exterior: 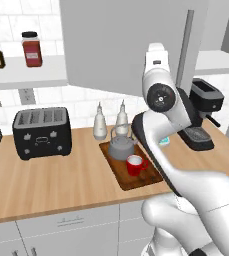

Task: Pick the kettle from the counter and place it on the tray. Then pick the mug from the cabinet and place it on the tray. Then close the cabinet doors.

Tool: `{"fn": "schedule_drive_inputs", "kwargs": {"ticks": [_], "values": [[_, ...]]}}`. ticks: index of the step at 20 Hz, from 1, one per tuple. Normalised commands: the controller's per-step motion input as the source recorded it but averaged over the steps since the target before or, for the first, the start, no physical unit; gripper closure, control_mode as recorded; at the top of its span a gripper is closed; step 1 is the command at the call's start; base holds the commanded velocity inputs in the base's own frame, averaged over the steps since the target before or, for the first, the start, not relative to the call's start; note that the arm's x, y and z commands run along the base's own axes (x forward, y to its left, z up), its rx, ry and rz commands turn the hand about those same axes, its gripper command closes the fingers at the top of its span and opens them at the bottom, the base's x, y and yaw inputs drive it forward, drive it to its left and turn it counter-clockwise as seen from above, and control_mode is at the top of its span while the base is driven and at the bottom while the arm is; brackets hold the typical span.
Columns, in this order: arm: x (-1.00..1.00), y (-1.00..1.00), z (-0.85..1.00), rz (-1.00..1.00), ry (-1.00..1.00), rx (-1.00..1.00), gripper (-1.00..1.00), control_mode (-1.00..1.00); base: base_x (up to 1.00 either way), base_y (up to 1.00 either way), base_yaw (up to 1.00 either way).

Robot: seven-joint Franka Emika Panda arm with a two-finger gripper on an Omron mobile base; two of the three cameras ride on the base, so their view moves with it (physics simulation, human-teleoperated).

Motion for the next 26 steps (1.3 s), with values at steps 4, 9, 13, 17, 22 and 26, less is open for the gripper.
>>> {"fn": "schedule_drive_inputs", "kwargs": {"ticks": [4, 9, 13, 17, 22, 26], "values": [[0.83, -0.62, -0.17, -0.03, 0.12, 0.00, -1.00, -1.00, 0.00, 0.00, 0.00], [0.62, -0.55, -0.12, 0.02, 0.13, 0.02, -1.00, -1.00, 0.00, 0.00, 0.00], [0.31, -0.33, -0.04, 0.11, 0.08, 0.04, -1.00, -1.00, 0.00, 0.00, 0.00], [0.23, -0.23, -0.05, 0.09, 0.00, 0.00, -1.00, -1.00, 0.00, 0.00, 0.00], [0.44, -0.13, -0.21, 0.09, 0.02, 0.00, -1.00, -1.00, 0.00, 0.00, 0.00], [0.45, -0.03, -0.27, 0.12, 0.01, 0.00, -1.00, -1.00, 0.00, 0.00, 0.00]]}}
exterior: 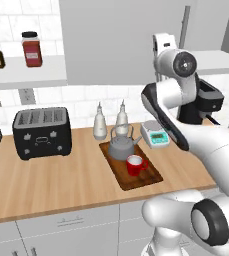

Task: Pick the kettle from the counter and place it on the tray. Then pick the mug from the cabinet and place it on the tray. Then close the cabinet doors.

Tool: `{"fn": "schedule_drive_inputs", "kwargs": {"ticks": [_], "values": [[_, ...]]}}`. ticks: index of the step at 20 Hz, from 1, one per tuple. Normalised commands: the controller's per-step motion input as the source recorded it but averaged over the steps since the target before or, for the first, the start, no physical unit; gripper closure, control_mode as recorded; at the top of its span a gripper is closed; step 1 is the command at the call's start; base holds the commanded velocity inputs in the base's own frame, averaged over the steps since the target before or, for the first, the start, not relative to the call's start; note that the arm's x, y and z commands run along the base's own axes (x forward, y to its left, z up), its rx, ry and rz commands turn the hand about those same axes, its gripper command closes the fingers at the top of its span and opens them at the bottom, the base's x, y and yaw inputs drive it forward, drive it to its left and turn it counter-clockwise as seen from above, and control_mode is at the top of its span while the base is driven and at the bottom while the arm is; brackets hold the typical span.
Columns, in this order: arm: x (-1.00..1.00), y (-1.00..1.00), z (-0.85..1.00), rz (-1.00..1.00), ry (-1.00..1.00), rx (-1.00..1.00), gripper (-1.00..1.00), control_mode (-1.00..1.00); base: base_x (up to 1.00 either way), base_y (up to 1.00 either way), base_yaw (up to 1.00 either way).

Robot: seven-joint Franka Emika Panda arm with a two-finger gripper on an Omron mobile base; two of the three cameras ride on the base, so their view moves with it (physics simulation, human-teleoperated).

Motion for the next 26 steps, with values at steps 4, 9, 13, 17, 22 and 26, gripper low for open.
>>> {"fn": "schedule_drive_inputs", "kwargs": {"ticks": [4, 9, 13, 17, 22, 26], "values": [[0.35, 0.00, -0.24, 0.16, 0.05, 0.00, -1.00, -1.00, 0.00, 0.00, 0.00], [0.36, 0.00, -0.29, 0.17, 0.11, -0.01, -1.00, -1.00, 0.00, 0.00, 0.00], [0.49, 0.00, -0.35, 0.15, 0.13, -0.01, -1.00, -1.00, 0.00, 0.00, 0.00], [0.44, 0.00, -0.26, 0.08, 0.04, 0.00, -1.00, -1.00, 0.00, 0.00, 0.00], [0.16, 0.01, -0.28, 0.01, 0.00, 0.00, -1.00, -1.00, 0.00, 0.00, 0.00], [-0.33, -0.07, -0.11, 0.01, 0.00, -0.01, -1.00, -1.00, 0.00, 0.00, 0.00]]}}
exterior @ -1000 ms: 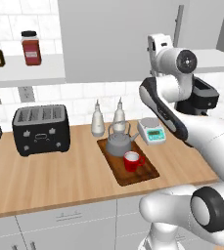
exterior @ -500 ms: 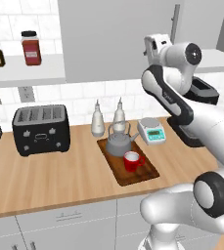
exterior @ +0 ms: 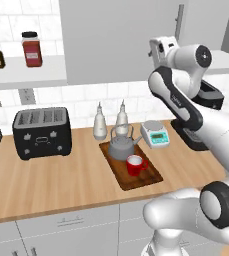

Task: Pick the kettle from the counter and place it on the tray. Then pick the mug from the cabinet and place it on the tray. Then close the cabinet doors.

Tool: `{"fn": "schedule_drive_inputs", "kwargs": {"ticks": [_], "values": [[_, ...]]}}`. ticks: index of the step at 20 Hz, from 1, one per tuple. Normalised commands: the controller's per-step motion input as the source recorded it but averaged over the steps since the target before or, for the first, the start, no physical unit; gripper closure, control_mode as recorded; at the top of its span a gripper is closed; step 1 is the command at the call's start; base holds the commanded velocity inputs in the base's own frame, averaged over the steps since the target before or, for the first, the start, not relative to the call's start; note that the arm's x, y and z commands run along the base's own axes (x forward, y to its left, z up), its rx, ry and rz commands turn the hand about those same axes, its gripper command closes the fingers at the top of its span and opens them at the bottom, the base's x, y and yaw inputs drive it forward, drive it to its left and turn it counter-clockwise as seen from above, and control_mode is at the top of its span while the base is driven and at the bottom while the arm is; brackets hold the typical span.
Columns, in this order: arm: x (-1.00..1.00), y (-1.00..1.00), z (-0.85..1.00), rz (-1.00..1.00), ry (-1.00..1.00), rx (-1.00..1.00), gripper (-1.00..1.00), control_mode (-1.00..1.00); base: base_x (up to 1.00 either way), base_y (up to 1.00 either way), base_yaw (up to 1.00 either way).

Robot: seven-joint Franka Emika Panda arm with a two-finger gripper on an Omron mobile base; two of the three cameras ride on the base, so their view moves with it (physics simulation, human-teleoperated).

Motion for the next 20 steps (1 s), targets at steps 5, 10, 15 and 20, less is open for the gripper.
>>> {"fn": "schedule_drive_inputs", "kwargs": {"ticks": [5, 10, 15, 20], "values": [[-0.72, -0.35, 0.04, 0.03, 0.00, 0.00, -1.00, -1.00, 0.00, 0.00, 0.00], [-0.86, -0.22, 0.10, 0.00, 0.04, 0.00, -1.00, -1.00, 0.00, 0.00, 0.00], [-0.86, -0.04, 0.02, 0.00, 0.03, 0.00, -1.00, -1.00, 0.00, 0.00, 0.00], [-0.79, -0.02, 0.00, 0.00, 0.02, -0.03, -1.00, -1.00, 0.00, 0.00, 0.00]]}}
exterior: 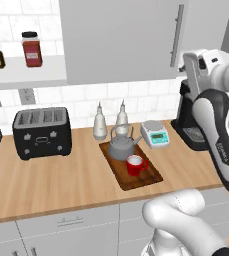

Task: Pick the kettle from the counter and place it on the tray. Then pick the mug from the cabinet and place it on the tray. Then close the cabinet doors.

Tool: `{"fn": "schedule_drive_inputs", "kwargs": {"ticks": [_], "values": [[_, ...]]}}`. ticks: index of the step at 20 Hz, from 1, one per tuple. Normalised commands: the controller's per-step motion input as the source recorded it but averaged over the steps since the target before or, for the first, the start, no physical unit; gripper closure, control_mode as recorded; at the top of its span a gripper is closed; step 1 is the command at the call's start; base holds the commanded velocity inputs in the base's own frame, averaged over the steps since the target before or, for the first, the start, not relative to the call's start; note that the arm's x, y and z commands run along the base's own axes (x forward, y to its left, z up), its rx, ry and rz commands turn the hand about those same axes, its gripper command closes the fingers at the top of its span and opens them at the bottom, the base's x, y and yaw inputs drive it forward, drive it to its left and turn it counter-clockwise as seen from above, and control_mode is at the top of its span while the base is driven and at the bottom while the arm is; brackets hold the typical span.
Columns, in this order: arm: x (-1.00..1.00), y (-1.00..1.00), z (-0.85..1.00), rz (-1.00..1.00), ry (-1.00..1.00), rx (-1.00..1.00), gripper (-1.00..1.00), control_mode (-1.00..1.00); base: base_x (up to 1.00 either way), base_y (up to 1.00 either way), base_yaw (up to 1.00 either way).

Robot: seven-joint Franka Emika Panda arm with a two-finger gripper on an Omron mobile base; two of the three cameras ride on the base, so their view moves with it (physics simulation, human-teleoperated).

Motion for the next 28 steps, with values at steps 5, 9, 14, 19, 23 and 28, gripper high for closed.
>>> {"fn": "schedule_drive_inputs", "kwargs": {"ticks": [5, 9, 14, 19, 23, 28], "values": [[-0.55, 0.00, 0.00, 0.00, 0.15, -0.06, -1.00, -1.00, 0.00, 0.00, 0.00], [-0.43, -0.02, 0.00, 0.00, 0.31, -0.02, -1.00, -1.00, 0.00, 0.00, 0.00], [-0.42, -0.23, 0.05, -0.08, 0.13, -0.02, -1.00, -1.00, 0.00, 0.00, 0.00], [-0.39, -0.47, 0.06, -0.27, 0.00, -0.01, -1.00, -1.00, 0.00, 0.00, 0.00], [-0.21, -0.65, 0.00, -0.34, -0.09, 0.00, -1.00, -1.00, 0.00, 0.00, 0.00], [-0.02, -0.75, 0.00, -0.29, -0.17, -0.02, -1.00, -1.00, 0.00, 0.00, 0.00]]}}
